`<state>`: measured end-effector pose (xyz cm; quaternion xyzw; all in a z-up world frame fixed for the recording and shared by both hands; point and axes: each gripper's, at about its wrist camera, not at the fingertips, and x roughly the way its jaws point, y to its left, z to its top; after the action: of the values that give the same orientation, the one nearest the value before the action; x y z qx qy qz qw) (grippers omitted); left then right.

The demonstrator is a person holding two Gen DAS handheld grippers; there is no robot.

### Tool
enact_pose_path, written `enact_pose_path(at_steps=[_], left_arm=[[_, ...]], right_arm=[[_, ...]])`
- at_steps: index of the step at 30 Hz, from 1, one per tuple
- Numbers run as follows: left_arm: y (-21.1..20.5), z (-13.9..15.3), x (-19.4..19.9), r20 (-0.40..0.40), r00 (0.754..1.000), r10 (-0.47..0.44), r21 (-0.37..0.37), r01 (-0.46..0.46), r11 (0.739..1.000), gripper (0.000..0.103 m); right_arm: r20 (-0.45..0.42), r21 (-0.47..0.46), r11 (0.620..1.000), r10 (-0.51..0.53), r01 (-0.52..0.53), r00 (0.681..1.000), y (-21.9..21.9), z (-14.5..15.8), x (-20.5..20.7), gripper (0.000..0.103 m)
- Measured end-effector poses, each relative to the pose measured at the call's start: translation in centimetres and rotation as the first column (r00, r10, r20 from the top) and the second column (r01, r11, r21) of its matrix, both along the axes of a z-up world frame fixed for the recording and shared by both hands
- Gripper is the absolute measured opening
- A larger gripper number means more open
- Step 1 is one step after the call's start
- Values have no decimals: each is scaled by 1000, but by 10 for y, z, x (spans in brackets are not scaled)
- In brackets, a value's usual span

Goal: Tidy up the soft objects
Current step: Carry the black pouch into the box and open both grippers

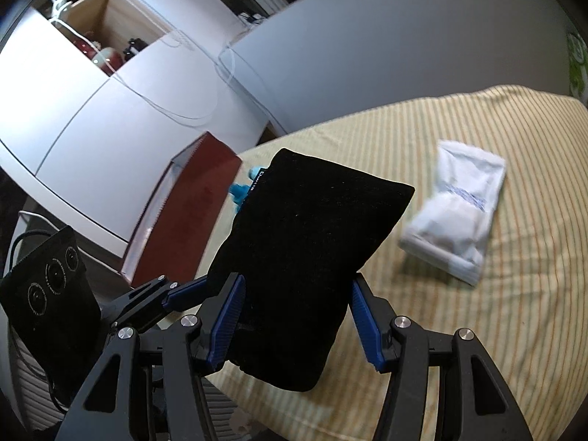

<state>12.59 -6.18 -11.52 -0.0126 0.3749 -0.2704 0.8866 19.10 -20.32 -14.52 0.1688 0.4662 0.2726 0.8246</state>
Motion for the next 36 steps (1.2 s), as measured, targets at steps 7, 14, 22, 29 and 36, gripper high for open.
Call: enact_pose_path(at_steps=[7,14,22,29,36], left_arm=[[43,30,0,50,996,77,-15,-77,997,52],[98,55,7,80,981,178,-39,-175,984,52],[166,66,16,103,950,294,-63,-289,955,52],[213,69,29,79,930,358,-79,-352,933,52],[243,64,47,56,899,434,-58,-431,900,52]], right_arm=[[58,2,997,72,-73,996,45,32,15,54],[106,-9,984,179,-179,978,110,59,35,54],[153,-37,961,276,-273,949,186,80,57,54],[156,-56,942,337,-332,929,239,86,78,54],[144,-73,924,381,-375,913,285,82,99,54]])
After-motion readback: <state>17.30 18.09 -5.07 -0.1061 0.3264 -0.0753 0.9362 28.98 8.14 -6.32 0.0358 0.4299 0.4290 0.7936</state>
